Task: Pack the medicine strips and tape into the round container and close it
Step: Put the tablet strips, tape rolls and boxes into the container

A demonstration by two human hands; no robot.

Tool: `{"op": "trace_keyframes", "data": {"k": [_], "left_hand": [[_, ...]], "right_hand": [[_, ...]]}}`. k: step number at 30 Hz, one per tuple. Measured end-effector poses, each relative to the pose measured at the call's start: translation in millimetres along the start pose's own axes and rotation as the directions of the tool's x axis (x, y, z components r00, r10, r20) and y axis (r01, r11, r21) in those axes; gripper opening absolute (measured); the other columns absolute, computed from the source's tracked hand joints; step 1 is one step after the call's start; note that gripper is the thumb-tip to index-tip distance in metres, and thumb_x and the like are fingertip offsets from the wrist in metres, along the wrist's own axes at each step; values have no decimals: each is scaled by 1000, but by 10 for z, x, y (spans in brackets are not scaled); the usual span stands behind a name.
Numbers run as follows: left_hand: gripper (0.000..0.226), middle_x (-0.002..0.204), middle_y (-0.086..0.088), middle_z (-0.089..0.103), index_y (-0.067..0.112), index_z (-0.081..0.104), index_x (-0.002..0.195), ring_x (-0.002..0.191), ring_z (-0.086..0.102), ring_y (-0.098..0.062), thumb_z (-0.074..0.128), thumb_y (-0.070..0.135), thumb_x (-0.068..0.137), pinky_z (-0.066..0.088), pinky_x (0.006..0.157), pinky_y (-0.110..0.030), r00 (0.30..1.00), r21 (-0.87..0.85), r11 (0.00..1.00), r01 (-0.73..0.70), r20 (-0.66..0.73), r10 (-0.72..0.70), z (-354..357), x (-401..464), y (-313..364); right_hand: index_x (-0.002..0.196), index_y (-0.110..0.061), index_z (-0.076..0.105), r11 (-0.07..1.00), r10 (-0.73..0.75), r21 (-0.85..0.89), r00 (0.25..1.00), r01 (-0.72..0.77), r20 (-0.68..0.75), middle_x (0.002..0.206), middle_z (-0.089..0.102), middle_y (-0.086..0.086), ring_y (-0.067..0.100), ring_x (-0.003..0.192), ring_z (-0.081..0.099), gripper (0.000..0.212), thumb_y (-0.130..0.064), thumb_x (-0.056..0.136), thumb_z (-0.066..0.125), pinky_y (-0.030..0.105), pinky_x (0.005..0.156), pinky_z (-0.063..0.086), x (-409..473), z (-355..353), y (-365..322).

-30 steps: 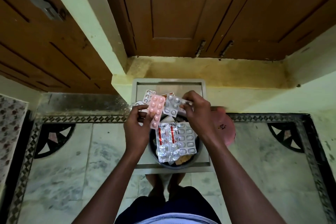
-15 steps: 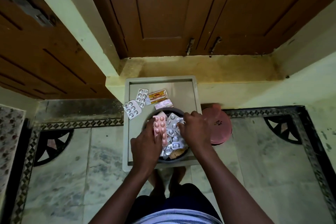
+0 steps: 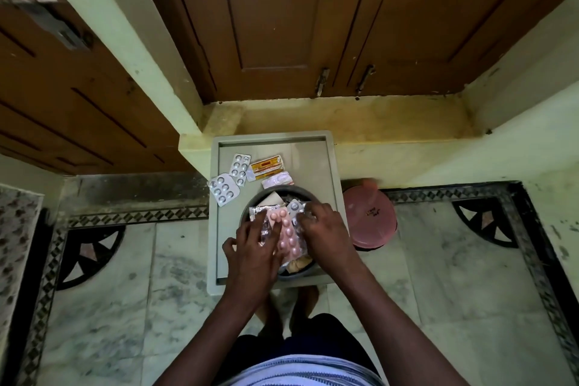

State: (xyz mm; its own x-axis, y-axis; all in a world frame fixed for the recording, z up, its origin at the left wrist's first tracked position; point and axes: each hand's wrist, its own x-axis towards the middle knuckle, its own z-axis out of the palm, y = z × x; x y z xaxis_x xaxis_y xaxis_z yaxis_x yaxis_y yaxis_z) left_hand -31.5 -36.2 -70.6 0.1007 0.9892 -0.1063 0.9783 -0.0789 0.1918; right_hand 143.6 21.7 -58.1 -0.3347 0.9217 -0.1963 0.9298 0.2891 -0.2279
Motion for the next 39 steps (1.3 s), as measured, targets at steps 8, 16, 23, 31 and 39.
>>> {"op": "trace_keyframes", "data": {"k": [8, 16, 23, 31, 39], "left_hand": [[68, 156, -4, 51, 28, 62, 140, 135, 43, -26, 79, 46, 77, 29, 92, -45, 999, 12, 1000, -19, 41, 18, 50, -27, 234], [72, 147, -6, 52, 28, 56, 144, 125, 50, -33, 77, 51, 79, 38, 85, -45, 995, 35, 999, 39, 92, -42, 58, 175, 305], [71, 149, -7, 50, 24, 51, 147, 131, 49, -34, 73, 49, 84, 44, 89, -48, 999, -12, 1000, -11, 48, 11, 60, 218, 238], [30, 132, -7, 60, 14, 66, 125, 122, 58, -28, 54, 25, 100, 48, 94, -45, 930, -456, 883, 110, -267, -253, -122, 373, -200], [61, 132, -25, 47, 8, 56, 135, 119, 51, -46, 84, 23, 83, 50, 96, -50, 854, -409, 783, 468, -19, -521, -74, 1011, -854]], "right_hand": [[84, -15, 74, 989, 134, -41, 980, -142, -145, 108, 61, 9, 34, 99, 55, 25, -9, 60, 81, 47, 84, 40, -73, 54, 76], [117, -22, 72, 981, 68, 188, 990, -44, -123, 113, 66, 6, 33, 100, 62, 50, -15, 68, 81, 45, 75, 50, -59, 35, 191], [121, -24, 70, 992, 56, 118, 995, -46, -83, 118, 62, 7, 34, 103, 58, 58, -17, 65, 83, 41, 75, 49, -48, 78, 165], [118, -20, 70, 973, 48, 231, 972, 7, -232, 118, 62, 8, 32, 107, 56, 33, -27, 86, 67, 45, 80, 47, 138, -82, 43], [130, -13, 65, 963, 91, 262, 992, -66, -83, 128, 56, 15, 38, 118, 50, 42, -8, 88, 66, 48, 92, 45, 1150, -240, -183]]}}
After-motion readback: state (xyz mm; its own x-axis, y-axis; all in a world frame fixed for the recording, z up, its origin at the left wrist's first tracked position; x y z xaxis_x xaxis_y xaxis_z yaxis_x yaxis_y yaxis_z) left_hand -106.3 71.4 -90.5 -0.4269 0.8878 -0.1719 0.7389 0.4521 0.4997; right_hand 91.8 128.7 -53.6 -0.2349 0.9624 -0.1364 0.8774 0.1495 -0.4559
